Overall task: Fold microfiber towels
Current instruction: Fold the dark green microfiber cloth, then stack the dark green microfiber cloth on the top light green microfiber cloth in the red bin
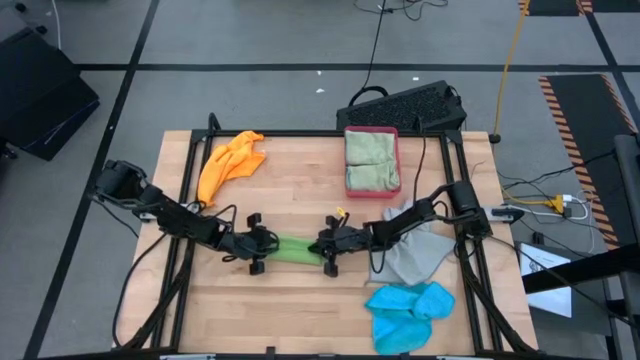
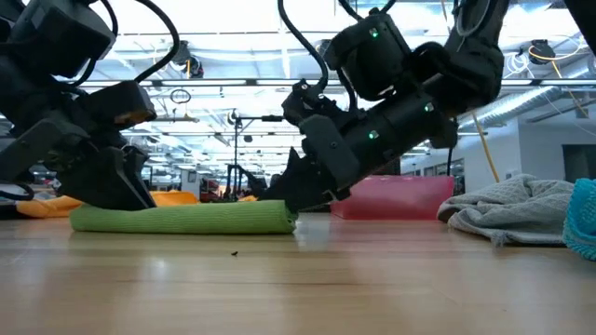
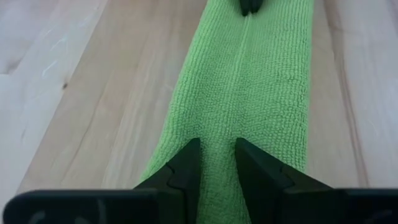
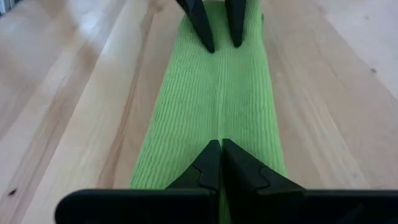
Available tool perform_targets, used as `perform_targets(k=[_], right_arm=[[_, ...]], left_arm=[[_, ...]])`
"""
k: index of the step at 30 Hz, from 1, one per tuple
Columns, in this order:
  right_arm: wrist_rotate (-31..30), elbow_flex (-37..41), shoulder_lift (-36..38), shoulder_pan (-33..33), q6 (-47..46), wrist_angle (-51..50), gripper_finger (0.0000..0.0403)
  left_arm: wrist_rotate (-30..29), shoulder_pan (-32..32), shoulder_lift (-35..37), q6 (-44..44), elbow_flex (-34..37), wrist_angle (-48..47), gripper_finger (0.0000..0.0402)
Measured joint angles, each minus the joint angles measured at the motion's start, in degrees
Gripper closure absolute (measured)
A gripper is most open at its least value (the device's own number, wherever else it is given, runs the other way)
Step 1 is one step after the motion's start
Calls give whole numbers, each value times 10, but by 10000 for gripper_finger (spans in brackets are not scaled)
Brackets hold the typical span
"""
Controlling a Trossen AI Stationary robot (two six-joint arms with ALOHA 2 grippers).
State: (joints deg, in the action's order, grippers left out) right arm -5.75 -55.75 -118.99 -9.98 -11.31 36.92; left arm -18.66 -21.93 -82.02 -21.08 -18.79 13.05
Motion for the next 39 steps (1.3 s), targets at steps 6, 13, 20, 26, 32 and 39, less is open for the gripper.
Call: perform_targets(k=[6, 13, 20, 26, 32, 39], right_arm=[[-1, 1, 21, -7, 4, -24, 396], [-2, 2, 79, -7, 23, -118, 396], [-20, 23, 114, -11, 26, -118, 394], [-34, 22, 123, -30, 39, -115, 365], [-51, 22, 123, -63, 41, -116, 320], [-141, 22, 123, -96, 32, -104, 265]], left_arm=[[5, 0, 0, 10, 1, 6, 300], [8, 0, 5, 18, 1, 3, 300], [17, -1, 51, 38, 1, -6, 300], [7, -1, 120, 69, 0, -6, 300], [-7, -30, 169, 85, -14, -26, 299], [-84, -122, 103, 102, -87, -85, 234]])
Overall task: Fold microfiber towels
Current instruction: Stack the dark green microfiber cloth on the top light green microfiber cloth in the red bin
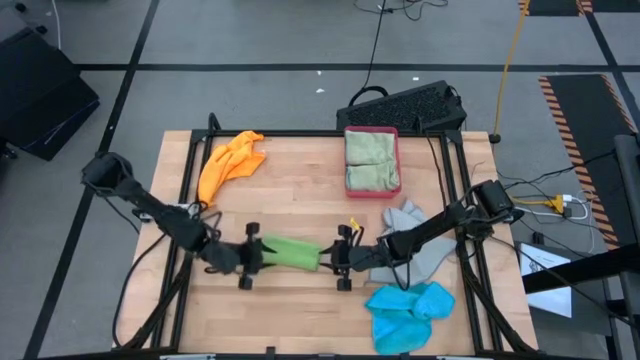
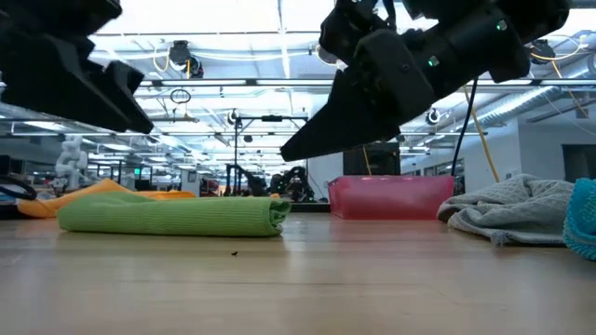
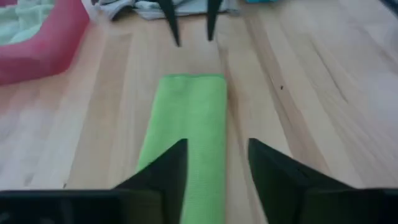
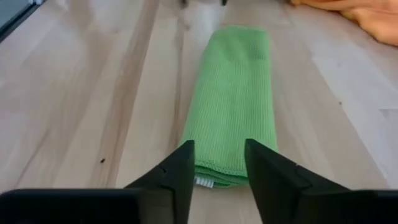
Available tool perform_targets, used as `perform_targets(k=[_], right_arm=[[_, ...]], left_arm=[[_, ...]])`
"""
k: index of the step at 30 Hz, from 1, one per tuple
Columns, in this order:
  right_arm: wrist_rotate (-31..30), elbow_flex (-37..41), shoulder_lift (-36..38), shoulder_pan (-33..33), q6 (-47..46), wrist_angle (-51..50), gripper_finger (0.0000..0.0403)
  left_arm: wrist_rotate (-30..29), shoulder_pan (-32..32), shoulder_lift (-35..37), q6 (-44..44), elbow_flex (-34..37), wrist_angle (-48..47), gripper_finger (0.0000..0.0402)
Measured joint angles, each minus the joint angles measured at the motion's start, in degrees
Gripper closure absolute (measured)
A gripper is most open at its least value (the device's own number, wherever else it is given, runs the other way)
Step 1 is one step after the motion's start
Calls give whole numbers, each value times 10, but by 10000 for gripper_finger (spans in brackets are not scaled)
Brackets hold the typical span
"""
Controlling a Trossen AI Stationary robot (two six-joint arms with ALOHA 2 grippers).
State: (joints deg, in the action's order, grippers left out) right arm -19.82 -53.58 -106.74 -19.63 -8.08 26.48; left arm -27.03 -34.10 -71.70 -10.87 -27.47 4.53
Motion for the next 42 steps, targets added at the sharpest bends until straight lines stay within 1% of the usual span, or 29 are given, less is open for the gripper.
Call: perform_targets(k=[4, 7, 9, 12, 16, 19, 24, 28, 34, 35, 37, 40, 42], right_arm=[[-12, 0, 0, 0, -2, 19, 240], [-12, 0, 0, 0, 1, 24, 230], [-12, 0, 0, 1, 2, 25, 228], [-12, 0, 0, 1, 2, 24, 228], [-12, 0, 0, -1, 2, 24, 227], [-11, 0, 0, -5, 2, 23, 227], [-11, 0, 0, -7, 2, 22, 227], [-11, 0, 0, -7, 2, 22, 227], [-11, 0, 0, -7, 19, 20, 227], [-11, 0, 0, -7, 27, 19, 227], [-11, 3, 0, -8, 41, 20, 227], [-16, 5, 0, -8, 58, 18, 227], [-33, 5, 0, -7, 78, 22, 227]], left_arm=[[-44, -31, -76, -12, -46, -34, 159], [-79, -39, -145, -13, -79, -31, 115], [-107, -38, -191, -12, -101, -31, 99], [-125, -29, -247, -4, -129, -40, 99], [-114, -5, -293, -24, -159, -85, 125], [-98, 12, -302, -44, -172, -125, 153], [-52, 41, -304, -42, -173, -130, 201], [-38, 59, -304, -35, -172, -131, 261], [-21, 86, -297, 16, -173, -134, 373], [-19, 90, -292, 24, -174, -137, 384], [-21, 98, -280, 32, -176, -148, 387], [-10, 113, -243, 39, -176, -149, 373], [15, 129, -218, 45, -178, -146, 370]])
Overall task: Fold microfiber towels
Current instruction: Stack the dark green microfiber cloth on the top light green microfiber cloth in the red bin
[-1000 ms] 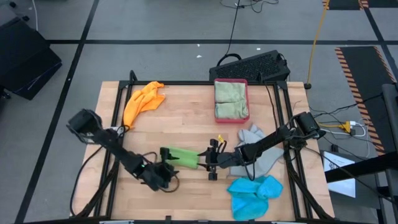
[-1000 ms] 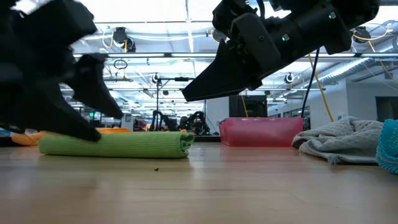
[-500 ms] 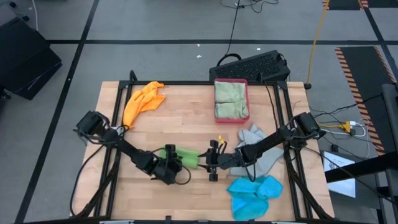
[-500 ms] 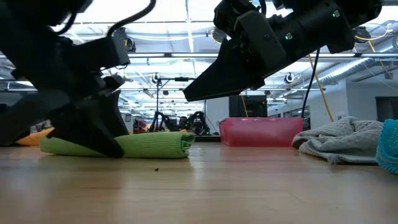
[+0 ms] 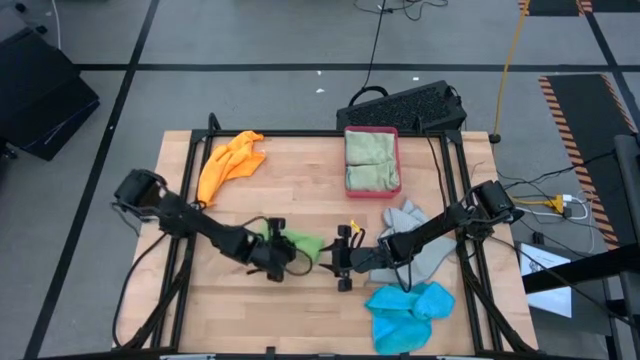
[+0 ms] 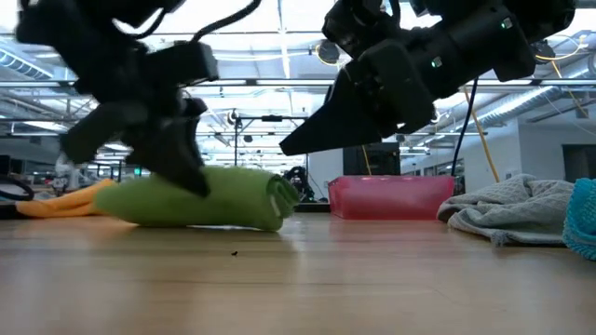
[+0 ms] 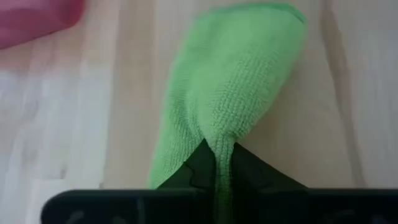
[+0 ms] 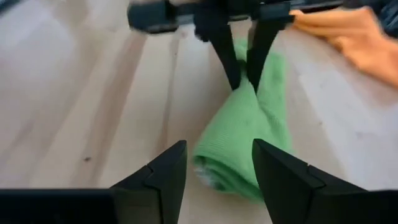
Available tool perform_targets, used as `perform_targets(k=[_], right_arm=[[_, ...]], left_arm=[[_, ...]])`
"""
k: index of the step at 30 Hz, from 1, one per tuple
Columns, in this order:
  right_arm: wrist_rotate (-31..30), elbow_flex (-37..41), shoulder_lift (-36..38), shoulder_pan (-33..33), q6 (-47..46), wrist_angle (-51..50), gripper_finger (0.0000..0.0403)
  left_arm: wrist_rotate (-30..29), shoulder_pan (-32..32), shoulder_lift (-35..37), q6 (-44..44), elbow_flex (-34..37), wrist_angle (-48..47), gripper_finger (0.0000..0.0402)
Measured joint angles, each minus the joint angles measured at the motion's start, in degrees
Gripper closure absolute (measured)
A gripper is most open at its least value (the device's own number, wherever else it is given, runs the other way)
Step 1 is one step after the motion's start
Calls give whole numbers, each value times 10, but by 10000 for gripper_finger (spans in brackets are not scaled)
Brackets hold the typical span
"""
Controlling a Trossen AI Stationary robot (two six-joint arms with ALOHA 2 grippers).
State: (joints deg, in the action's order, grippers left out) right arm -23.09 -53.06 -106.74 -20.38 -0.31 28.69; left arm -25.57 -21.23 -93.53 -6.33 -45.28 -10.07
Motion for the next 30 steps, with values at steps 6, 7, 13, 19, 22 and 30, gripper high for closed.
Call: perform_targets(k=[6, 7, 13, 19, 22, 30], right_arm=[[-42, 0, 0, 3, 59, 29, 226], [-42, 0, 0, 6, 49, 39, 226], [-12, 0, 0, 31, -45, 93, 226], [8, 0, 6, 35, -30, 89, 226], [8, 0, 16, 33, 3, 83, 223], [-21, 0, 21, 22, 53, 33, 140]], left_arm=[[68, 53, 55, 8, 0, 0, 392], [79, 61, 61, 10, 0, 0, 392], [110, 93, 80, 11, 0, 7, 374], [112, 96, 81, -5, 0, 8, 392], [112, 96, 81, -25, 0, 8, 390], [112, 95, 81, -60, 0, 44, 376]])
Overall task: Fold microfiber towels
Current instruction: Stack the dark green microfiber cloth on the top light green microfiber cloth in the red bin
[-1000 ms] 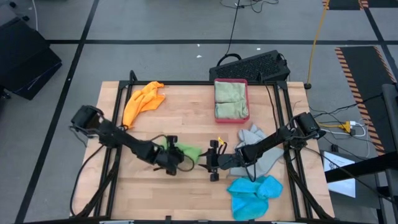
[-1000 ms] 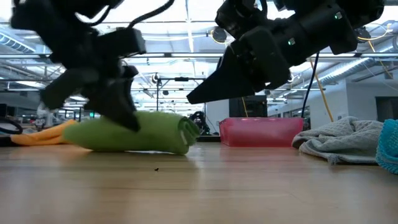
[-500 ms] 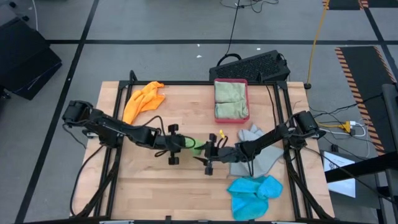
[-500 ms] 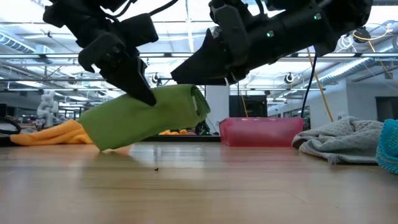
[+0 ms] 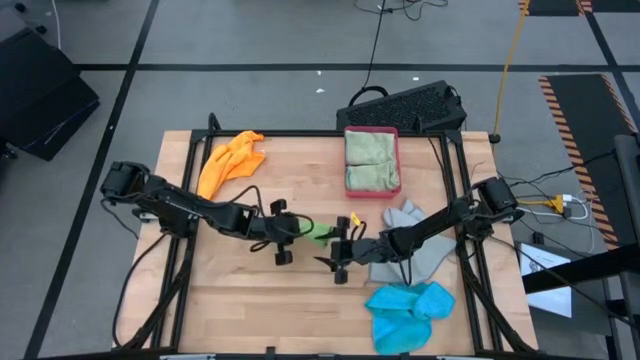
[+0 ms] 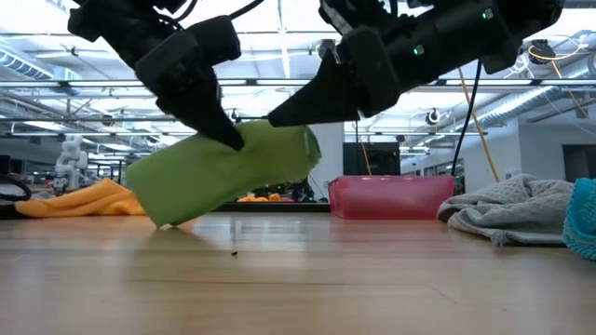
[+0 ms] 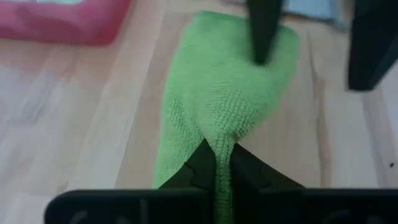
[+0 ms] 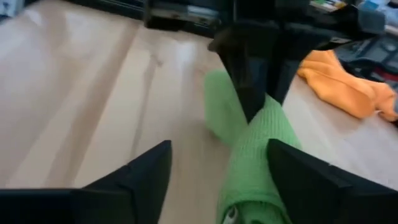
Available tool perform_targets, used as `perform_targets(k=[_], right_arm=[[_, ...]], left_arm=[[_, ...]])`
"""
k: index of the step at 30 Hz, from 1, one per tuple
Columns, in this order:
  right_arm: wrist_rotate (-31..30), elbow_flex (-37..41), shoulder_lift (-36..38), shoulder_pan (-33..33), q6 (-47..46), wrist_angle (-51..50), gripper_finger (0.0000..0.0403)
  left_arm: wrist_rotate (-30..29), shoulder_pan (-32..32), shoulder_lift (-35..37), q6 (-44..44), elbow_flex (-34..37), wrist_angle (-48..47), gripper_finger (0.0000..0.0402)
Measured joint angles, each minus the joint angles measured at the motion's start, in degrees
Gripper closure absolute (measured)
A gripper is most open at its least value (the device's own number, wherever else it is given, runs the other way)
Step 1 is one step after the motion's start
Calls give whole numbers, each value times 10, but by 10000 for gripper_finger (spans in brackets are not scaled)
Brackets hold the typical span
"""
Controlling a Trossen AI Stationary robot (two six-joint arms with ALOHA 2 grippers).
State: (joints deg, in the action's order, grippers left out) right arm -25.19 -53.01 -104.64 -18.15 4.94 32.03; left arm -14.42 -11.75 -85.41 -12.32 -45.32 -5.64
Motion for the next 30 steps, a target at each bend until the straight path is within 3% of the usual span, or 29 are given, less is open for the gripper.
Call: perform_targets(k=[5, 11, 16, 25, 30], right_arm=[[-62, 0, -1, -1, 39, -15, 85], [-111, 0, -1, -10, 131, 0, 77], [-105, 0, -1, -19, 183, 40, 79], [-35, 0, -3, 26, 78, 15, 81], [-17, 0, -3, 32, 77, 11, 125]], left_arm=[[0, -4, 0, 2, 0, 21, 392], [12, -8, 0, 9, 0, 29, 376], [13, -7, 0, 16, 0, 29, 383], [24, -8, 0, 28, -1, 62, 377], [24, -8, 0, 28, -1, 63, 374]])
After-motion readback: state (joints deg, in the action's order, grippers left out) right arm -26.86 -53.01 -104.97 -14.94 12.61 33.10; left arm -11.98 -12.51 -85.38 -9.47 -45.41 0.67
